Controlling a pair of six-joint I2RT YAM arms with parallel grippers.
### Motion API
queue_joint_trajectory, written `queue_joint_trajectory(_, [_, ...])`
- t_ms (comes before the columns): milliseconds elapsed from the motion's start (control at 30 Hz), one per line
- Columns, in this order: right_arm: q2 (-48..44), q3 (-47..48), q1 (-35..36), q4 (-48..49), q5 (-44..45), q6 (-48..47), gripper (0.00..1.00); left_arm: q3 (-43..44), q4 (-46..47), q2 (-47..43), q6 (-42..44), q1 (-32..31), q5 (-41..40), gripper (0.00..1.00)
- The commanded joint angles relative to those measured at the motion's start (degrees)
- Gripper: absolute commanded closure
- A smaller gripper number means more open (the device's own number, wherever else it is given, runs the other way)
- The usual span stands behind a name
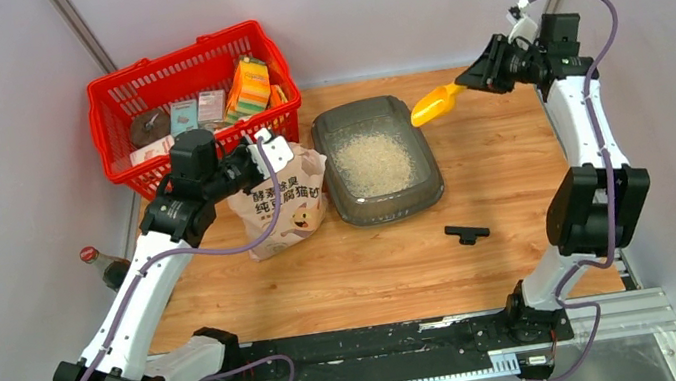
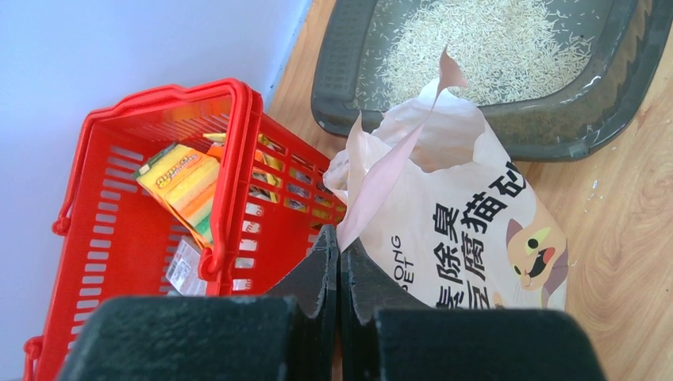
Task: Fill the litter box with clean litter
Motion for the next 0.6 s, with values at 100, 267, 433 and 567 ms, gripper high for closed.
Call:
queue_joint_trajectory(100, [3.69, 13.79, 5.38, -4.37, 6.19, -11.18, 1.00, 2.12, 3.34, 0.01, 0.67, -0.15, 3.41, 1.00])
queue_joint_trajectory(267, [-1.40, 8.70, 6.81, -5.27, 9.80, -12.97, 1.00, 1.50, 3.78, -0.69, -0.13, -0.15, 3.41, 1.00])
queue_joint_trajectory(433, [-5.18, 1.23, -1.79, -2.37, 6.92, -4.12, 1.00, 1.59, 3.78, -0.60, 0.05, -0.15, 3.58, 1.00])
queue_joint_trajectory(567, [-7.12, -6.40, -9.79, -1.76, 5.41, 0.64, 1.00, 1.41, 4.05, 0.10, -0.30, -0.15, 4.55, 1.00])
